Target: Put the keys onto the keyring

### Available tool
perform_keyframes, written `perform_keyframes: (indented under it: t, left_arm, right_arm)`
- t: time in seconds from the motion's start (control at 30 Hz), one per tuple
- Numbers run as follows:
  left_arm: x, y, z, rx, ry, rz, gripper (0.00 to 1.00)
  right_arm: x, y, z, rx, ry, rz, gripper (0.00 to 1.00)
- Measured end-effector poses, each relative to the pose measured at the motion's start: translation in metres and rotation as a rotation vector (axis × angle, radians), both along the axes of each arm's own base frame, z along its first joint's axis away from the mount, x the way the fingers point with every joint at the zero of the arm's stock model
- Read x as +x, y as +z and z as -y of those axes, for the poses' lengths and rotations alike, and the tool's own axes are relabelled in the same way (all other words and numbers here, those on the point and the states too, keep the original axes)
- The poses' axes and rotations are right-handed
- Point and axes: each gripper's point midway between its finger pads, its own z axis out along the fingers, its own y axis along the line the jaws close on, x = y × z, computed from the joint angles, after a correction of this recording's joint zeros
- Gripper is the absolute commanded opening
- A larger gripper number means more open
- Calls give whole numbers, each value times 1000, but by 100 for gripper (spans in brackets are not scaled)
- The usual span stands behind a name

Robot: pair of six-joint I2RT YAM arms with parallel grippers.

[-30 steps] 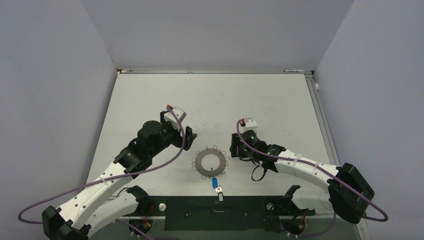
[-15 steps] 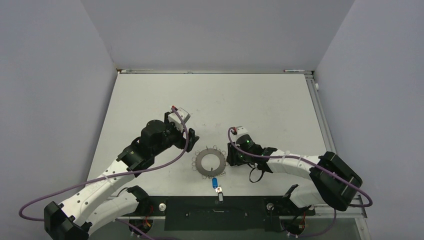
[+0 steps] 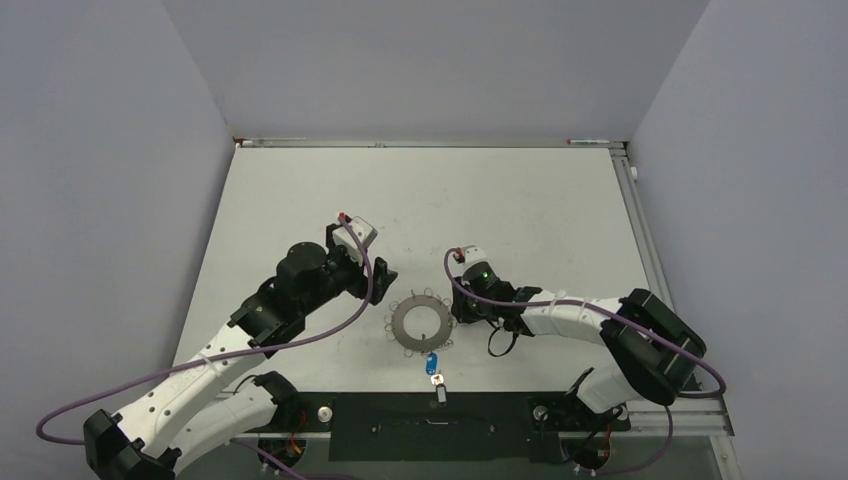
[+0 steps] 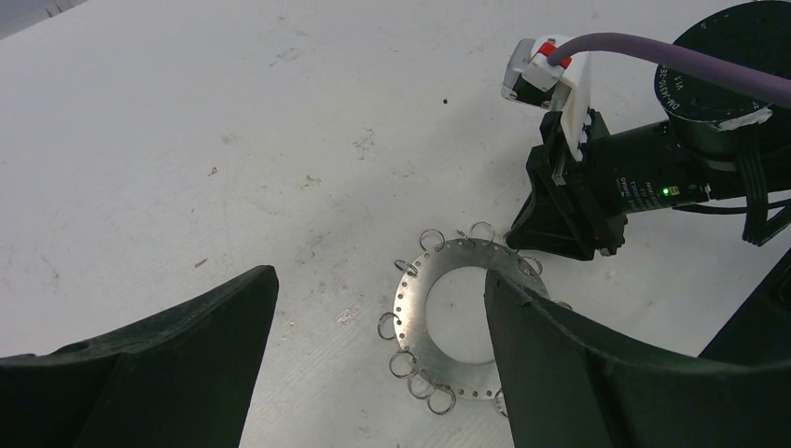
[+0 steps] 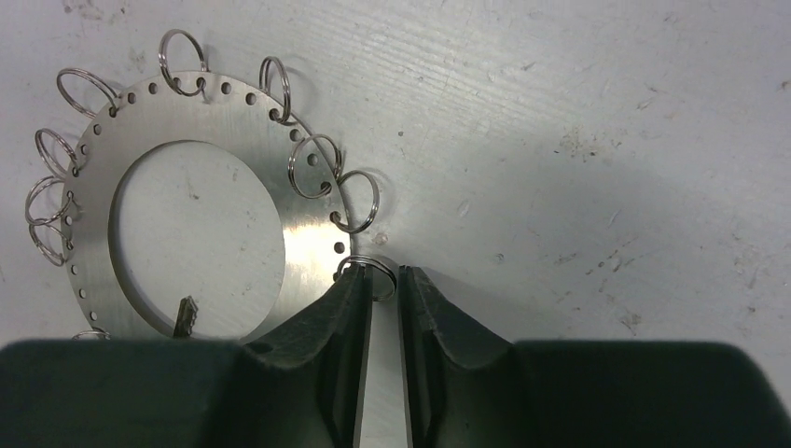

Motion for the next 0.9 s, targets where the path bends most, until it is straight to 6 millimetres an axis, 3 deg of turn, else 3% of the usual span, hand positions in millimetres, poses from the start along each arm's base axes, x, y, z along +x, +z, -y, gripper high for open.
perform_keyframes:
  t: [0.17,0.6,0.9]
  left_arm:
    - [0,2,-1,-4,3,7,79]
    - [0,4,-3,-3,9,18,78]
    - [-3,13,-4,-17,-6,53,78]
  right_arm:
    - [0,0,-2,-10,33,16,6]
    - [-13,2,-5,-4,167,169,5]
    - [-23,37,-17,-20,222,431,5]
